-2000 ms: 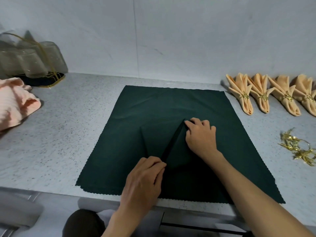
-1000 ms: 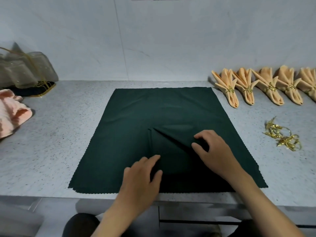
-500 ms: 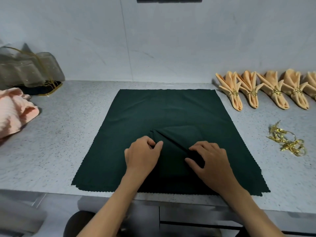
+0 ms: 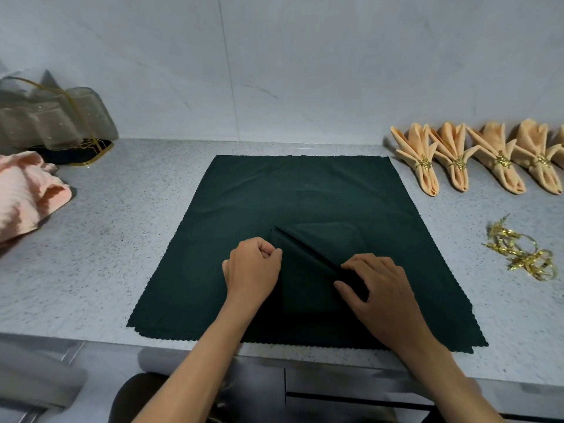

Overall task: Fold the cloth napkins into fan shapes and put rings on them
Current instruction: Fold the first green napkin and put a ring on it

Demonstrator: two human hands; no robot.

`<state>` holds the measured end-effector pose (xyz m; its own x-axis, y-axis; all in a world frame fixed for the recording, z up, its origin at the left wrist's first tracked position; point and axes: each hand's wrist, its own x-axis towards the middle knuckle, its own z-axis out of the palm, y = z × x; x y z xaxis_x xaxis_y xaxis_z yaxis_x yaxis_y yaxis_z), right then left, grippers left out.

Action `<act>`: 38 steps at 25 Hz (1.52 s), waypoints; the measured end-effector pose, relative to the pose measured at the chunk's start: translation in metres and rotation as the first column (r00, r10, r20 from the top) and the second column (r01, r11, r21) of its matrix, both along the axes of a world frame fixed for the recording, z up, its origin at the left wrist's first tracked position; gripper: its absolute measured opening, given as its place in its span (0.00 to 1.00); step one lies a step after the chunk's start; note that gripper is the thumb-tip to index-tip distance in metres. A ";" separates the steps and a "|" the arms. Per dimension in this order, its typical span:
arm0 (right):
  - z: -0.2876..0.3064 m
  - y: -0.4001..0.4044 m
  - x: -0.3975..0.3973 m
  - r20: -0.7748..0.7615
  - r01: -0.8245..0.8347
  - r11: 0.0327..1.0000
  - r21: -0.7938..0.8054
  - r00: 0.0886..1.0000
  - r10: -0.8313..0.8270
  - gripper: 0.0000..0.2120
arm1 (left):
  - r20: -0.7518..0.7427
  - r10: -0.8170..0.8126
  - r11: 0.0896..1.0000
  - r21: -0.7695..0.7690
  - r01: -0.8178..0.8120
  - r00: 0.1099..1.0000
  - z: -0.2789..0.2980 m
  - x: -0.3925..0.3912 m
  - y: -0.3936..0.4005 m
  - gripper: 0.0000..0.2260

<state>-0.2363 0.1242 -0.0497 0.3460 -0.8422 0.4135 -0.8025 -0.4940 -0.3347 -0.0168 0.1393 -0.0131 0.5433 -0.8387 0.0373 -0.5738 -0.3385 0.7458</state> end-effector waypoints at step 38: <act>0.007 -0.006 0.003 -0.392 0.000 0.944 0.329 0.910 0.137 0.47 | 0.433 -0.587 0.804 0.415 0.427 0.685 -0.023 -0.017 -0.030 0.26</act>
<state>-0.2333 0.1179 -0.0426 0.4866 -0.8718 -0.0571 -0.8689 -0.4761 -0.1353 -0.0335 0.1089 -0.0356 -0.0079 -0.9965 -0.0830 -0.9780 -0.0095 0.2082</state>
